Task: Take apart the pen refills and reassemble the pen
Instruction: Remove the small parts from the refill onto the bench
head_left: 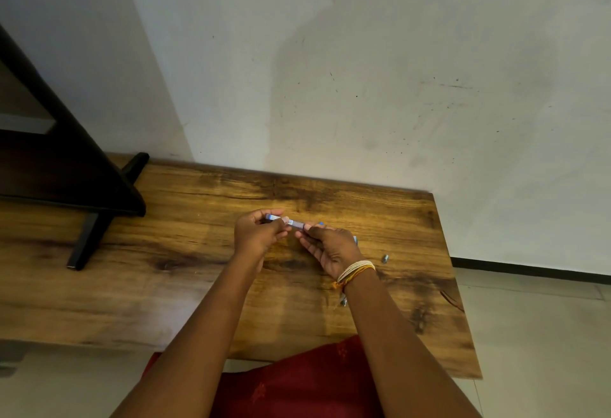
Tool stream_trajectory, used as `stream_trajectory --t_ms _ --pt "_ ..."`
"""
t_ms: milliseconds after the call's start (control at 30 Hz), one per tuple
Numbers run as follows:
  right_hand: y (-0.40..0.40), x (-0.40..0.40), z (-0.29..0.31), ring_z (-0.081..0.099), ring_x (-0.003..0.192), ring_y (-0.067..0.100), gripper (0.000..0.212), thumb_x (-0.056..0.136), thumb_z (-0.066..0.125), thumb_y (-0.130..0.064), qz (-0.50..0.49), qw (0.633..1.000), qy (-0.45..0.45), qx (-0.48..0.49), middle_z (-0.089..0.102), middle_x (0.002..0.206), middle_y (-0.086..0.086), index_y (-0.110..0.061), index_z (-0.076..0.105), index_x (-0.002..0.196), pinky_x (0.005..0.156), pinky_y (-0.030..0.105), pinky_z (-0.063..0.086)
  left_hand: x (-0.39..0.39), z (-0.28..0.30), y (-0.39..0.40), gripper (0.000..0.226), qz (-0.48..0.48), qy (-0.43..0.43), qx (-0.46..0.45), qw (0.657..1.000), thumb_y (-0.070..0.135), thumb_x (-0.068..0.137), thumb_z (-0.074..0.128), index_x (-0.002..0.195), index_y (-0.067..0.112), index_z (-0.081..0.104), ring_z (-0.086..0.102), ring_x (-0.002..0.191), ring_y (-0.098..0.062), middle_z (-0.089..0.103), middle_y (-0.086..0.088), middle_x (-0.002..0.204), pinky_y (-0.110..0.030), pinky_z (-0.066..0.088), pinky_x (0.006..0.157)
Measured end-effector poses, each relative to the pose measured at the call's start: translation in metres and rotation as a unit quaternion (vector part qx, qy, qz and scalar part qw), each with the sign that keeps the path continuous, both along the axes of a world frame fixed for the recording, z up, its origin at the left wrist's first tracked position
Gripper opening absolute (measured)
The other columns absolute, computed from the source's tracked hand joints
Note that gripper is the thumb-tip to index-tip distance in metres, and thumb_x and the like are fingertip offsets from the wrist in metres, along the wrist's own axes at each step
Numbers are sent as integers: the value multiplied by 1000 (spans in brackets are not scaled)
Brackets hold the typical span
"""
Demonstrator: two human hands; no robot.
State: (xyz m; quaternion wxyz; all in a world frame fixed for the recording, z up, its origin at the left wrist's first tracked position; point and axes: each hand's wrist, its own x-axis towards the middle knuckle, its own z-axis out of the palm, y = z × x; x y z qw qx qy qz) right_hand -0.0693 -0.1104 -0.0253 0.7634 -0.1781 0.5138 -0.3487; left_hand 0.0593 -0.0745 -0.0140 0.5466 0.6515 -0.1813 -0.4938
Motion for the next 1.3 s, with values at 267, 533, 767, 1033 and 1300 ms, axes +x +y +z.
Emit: stream_trajectory --t_ms 267,533,767,1033,1300 --pt "-3 -3 4 73 57 18 24 98 48 -7 11 999 -17 34 73 64 11 4 65 86 56 23 60 1 -4 -1 13 20 73 -10 997 -5 81 66 93 1 65 69 66 -14 68 -12 81 -23 58 70" --pt "-3 -6 6 73 61 20 17 94 55 -7 24 999 -21 34 74 67 13 4 66 88 55 24 59 3 -7 -3 14 27 98 -6 995 -4 80 66 90 6 65 69 77 -20 69 -13 87 -24 60 70" --pt "-2 -6 3 74 63 21 11 85 66 1 14 1000 -13 3 74 69 15 9 64 92 55 23 59 1 -7 -2 15 33 119 -3 992 -6 80 66 89 6 66 69 77 -20 69 -14 86 -21 60 64" --pt "-5 -8 5 70 59 13 8 85 69 -8 -3 994 75 -83 72 72 10 -1 68 81 60 22 59 0 -3 -2 14 39 190 26 981 -7 82 62 93 1 62 68 76 -21 67 -17 87 -19 58 57" --pt "-8 -8 8 68 57 12 9 86 70 -10 -35 988 103 -108 69 75 11 -5 66 79 62 23 58 2 -3 -2 11 46 231 32 971 -7 85 58 89 3 60 68 76 -20 66 -18 88 -21 59 60"
